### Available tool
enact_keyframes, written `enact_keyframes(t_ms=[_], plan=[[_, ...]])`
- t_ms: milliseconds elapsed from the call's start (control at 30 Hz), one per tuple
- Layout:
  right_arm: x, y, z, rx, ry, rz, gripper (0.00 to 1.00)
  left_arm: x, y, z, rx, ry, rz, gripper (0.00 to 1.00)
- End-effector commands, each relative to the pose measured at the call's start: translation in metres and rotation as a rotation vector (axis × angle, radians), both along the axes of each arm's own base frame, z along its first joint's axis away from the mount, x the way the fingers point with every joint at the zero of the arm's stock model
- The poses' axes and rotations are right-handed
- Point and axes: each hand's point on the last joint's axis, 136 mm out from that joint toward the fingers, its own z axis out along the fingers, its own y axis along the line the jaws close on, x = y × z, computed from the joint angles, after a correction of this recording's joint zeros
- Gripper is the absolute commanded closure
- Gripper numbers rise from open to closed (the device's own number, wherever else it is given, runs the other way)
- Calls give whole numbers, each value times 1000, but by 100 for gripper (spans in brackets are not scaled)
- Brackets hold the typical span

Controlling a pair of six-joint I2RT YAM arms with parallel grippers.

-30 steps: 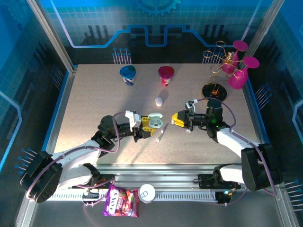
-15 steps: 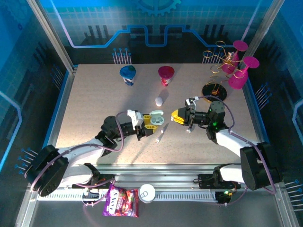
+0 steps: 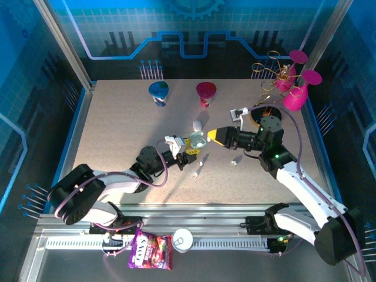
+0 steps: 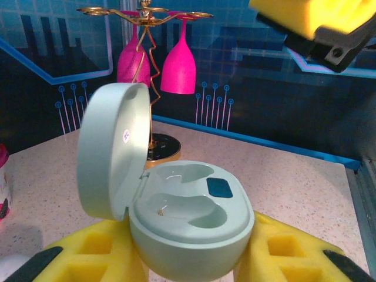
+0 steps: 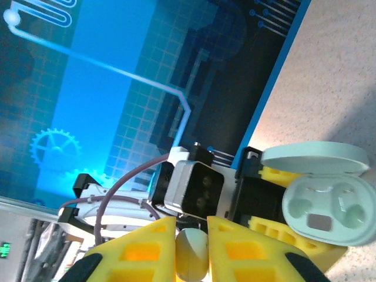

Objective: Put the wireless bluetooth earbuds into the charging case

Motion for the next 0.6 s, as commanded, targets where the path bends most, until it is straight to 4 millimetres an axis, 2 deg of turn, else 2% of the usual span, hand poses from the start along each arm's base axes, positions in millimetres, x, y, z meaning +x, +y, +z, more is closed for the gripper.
enact_keyframes(t_ms=[0, 200, 233, 267, 300, 567], plan=[[2, -1, -25, -171, -31, -60, 85, 4, -6, 37, -98, -83, 15, 75], [2, 17, -23, -222, -94, -50, 84, 3, -11, 42, -112, -71, 18, 75], [2, 20, -28, -240, -95, -48, 84, 3, -12, 42, -113, -69, 18, 75], [3, 23, -18, -237, -116, -48, 84, 2, -12, 43, -114, -69, 19, 75], [4, 25, -18, -243, -122, -47, 84, 2, -12, 43, -114, -70, 19, 75], [8, 34, -23, -283, -148, -54, 85, -1, -13, 46, -118, -72, 14, 75]])
